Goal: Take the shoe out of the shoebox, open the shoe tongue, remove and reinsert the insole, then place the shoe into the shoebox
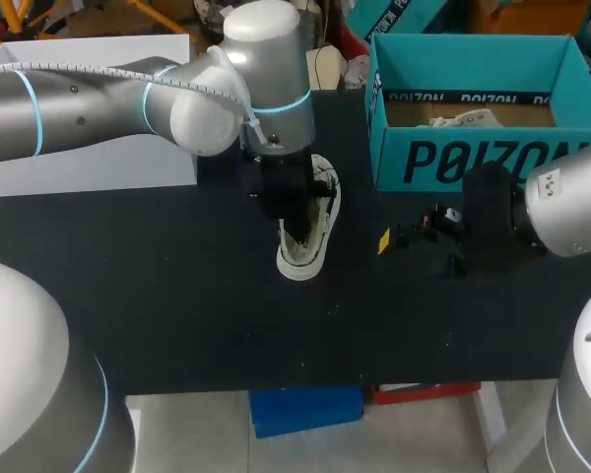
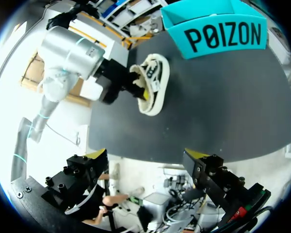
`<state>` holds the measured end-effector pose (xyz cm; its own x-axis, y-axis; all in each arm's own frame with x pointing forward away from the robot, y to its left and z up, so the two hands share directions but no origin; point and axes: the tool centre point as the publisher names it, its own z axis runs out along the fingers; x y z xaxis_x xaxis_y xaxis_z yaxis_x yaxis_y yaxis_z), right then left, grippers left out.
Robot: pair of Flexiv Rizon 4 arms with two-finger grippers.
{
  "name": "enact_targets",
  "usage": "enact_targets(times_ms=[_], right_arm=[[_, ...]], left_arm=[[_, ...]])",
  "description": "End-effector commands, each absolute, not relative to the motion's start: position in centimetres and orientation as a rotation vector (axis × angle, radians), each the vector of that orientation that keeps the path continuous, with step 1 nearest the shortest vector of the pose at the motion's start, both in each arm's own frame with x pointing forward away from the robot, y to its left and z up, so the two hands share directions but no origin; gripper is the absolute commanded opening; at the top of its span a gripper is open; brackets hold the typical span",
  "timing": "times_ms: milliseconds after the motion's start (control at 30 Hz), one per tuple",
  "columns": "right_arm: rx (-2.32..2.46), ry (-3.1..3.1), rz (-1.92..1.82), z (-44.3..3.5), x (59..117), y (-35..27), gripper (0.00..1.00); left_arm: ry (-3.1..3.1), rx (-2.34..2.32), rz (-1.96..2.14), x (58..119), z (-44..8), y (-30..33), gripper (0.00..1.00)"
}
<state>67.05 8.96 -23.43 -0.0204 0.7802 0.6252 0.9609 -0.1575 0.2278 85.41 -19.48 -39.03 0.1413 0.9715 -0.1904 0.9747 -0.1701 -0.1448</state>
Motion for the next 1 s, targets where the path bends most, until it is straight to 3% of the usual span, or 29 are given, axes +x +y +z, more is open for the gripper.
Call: enact_targets(times_ms=[33, 533, 567, 600, 633, 667, 1000], right_arm=[[-1.987, -1.835, -0.947, -23.4, 67.1, 9.0, 1.00], [-1.987, -1.835, -0.947, -23.4, 67.1, 9.0, 1.00], [-1.987, -1.835, -0.947, -23.4, 67.1, 9.0, 1.00], [-1.987, -1.835, -0.947, -23.4, 67.1, 9.0, 1.00], [-1.987, -1.835, -0.947, -23.4, 67.1, 9.0, 1.00], [-1.987, -1.835, -0.947, -23.4, 67.1, 9.0, 1.00], [-1.987, -1.835, -0.947, -23.4, 67.1, 9.0, 1.00]], left_arm=[[2.016, 2.284, -0.423, 85.1, -34.9, -17.6, 0.00], [2.396, 1.899, -0.560, 84.6, -30.3, -13.2, 0.00], [2.397, 1.896, -0.555, 84.6, -30.3, -13.0, 0.05], [2.400, 1.892, -0.553, 84.5, -30.3, -12.8, 0.31], [2.391, 1.877, -0.551, 84.4, -30.2, -12.7, 0.90], [2.391, 1.877, -0.551, 84.4, -30.2, -12.7, 1.00], [2.391, 1.877, -0.551, 84.4, -30.2, -12.7, 1.00]])
